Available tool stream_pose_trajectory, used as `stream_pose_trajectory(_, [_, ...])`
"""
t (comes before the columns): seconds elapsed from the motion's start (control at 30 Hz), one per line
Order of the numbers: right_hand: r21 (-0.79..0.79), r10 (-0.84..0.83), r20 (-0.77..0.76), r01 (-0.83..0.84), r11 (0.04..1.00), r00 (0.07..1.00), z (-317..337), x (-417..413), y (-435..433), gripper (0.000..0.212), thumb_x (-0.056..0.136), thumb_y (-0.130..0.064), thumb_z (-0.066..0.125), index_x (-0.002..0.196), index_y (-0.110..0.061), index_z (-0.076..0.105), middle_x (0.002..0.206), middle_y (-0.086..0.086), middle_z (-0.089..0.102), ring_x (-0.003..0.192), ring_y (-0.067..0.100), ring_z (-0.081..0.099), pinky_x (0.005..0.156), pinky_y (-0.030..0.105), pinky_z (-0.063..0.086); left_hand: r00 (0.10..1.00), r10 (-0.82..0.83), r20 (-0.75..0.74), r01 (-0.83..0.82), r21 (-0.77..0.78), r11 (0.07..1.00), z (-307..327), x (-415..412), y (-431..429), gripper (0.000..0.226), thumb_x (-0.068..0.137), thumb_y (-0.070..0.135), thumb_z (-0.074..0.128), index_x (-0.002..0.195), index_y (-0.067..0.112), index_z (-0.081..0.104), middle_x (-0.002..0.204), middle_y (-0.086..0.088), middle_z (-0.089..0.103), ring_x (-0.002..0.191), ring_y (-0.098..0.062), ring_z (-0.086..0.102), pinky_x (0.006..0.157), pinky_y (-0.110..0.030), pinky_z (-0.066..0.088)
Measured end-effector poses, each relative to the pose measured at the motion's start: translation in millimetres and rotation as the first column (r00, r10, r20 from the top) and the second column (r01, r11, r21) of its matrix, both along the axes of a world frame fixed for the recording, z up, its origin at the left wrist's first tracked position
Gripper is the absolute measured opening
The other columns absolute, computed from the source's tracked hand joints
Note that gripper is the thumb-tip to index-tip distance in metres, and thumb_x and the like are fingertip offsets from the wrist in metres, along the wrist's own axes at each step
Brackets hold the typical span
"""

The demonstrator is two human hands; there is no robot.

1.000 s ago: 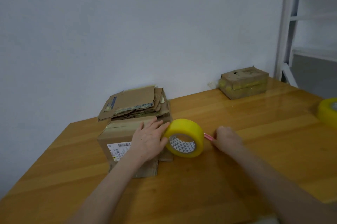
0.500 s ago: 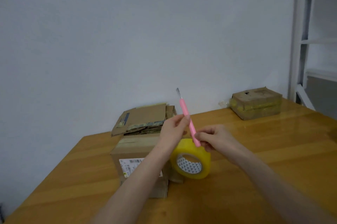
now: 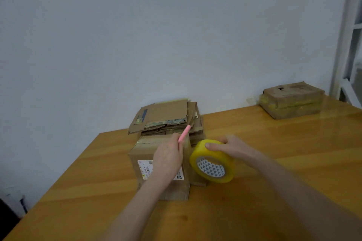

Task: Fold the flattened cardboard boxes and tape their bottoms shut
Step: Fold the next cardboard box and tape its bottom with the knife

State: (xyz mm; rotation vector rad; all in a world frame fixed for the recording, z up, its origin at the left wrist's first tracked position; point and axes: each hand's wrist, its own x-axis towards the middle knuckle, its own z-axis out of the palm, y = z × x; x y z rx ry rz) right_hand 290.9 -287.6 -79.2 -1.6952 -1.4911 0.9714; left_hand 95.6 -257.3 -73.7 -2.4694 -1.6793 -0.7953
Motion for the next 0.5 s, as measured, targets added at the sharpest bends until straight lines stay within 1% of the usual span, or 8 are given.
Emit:
stream_pose_trajectory(0.03, [0.003,0.003,-0.030,-0.003,1.000,1.000,-1.6,0.6,-0.5,0.041,0.080,-0.052,0.065,0.093,-0.013,0.067,0.084,0.000,0.068,0.072,0.010,0.063,0.053,0.016,0.043,0.999,0.011,-0.034,-0.010,0.012,1.000,-3.7,0.3,-1.9,0.030,0.101,0.034,0.036,0.121,0.019,0.053,0.079,0.007,0.050,0.064,-0.011,0.049,0.053,-0.023,0.042])
stream_pose_trajectory(0.1, [0.029,-0.032,-0.065,0.034,0.999,0.997,-7.5,3.4,-0.4,0.039,0.082,-0.047,0.065,0.101,-0.012,0.067,0.091,0.003,0.068,0.073,0.011,0.062,0.054,0.017,0.043,0.997,0.020,-0.075,-0.018,0.026,0.999,-7.7,-1.4,-5.4,0.038,0.101,0.036,0.032,0.134,0.022,0.047,0.084,0.008,0.050,0.070,-0.010,0.048,0.051,-0.018,0.034])
stream_pose_trajectory(0.13, [0.050,-0.062,-0.074,0.066,0.997,0.995,-11.2,6.0,0.1,0.042,0.082,-0.045,0.065,0.107,-0.011,0.067,0.097,0.004,0.068,0.075,0.012,0.062,0.056,0.019,0.045,0.996,0.019,-0.086,-0.017,0.032,0.999,-9.1,-2.8,-5.0,0.042,0.101,0.038,0.031,0.137,0.022,0.045,0.089,0.007,0.055,0.074,-0.011,0.050,0.055,-0.019,0.038])
stream_pose_trajectory(0.2, [0.089,-0.106,-0.080,0.113,0.990,0.991,-14.4,12.3,-2.0,0.044,0.082,-0.043,0.065,0.113,-0.012,0.065,0.103,0.006,0.067,0.077,0.011,0.062,0.060,0.021,0.048,0.992,-0.005,-0.123,0.008,0.029,1.000,-11.2,-4.9,-3.8,0.046,0.100,0.041,0.031,0.142,0.022,0.039,0.118,0.005,0.061,0.096,-0.013,0.058,0.078,-0.026,0.050])
stream_pose_trajectory(0.27, [0.112,-0.091,-0.083,0.100,0.989,0.992,-13.7,18.1,-7.6,0.039,0.082,-0.043,0.066,0.111,-0.016,0.063,0.098,0.002,0.065,0.075,0.007,0.059,0.059,0.020,0.047,0.984,-0.035,-0.174,0.039,0.020,0.999,-13.6,-5.7,-3.5,0.048,0.100,0.040,0.033,0.144,0.022,0.036,0.140,0.004,0.049,0.119,-0.013,0.052,0.100,-0.030,0.044])
stream_pose_trajectory(0.37, [0.152,-0.008,-0.050,0.015,0.988,0.999,-9.8,19.8,-13.8,0.035,0.082,-0.043,0.064,0.111,-0.024,0.056,0.088,-0.009,0.057,0.075,0.004,0.057,0.057,0.017,0.045,0.981,-0.060,-0.184,0.066,0.027,0.997,-17.3,-10.1,-2.8,0.047,0.100,0.036,0.036,0.144,0.020,0.035,0.144,0.002,0.045,0.125,-0.013,0.049,0.105,-0.029,0.039])
stream_pose_trajectory(0.43, [0.158,0.020,0.004,-0.020,0.987,1.000,-10.4,19.7,-12.3,0.038,0.083,-0.044,0.063,0.114,-0.022,0.057,0.089,-0.009,0.056,0.075,0.003,0.056,0.057,0.016,0.044,0.981,-0.085,-0.174,0.091,0.030,0.995,-18.3,-14.3,-1.4,0.046,0.100,0.033,0.038,0.144,0.018,0.036,0.144,0.000,0.046,0.126,-0.014,0.049,0.106,-0.032,0.041])
stream_pose_trajectory(0.5, [0.164,0.035,0.034,-0.040,0.986,0.999,-10.2,20.1,-10.9,0.032,0.083,-0.044,0.063,0.105,-0.021,0.058,0.088,-0.008,0.056,0.074,0.003,0.056,0.056,0.015,0.041,0.979,-0.114,-0.167,0.123,0.042,0.991,-18.6,-17.7,0.5,0.045,0.099,0.030,0.041,0.142,0.016,0.039,0.141,-0.002,0.049,0.122,-0.015,0.053,0.103,-0.032,0.044])
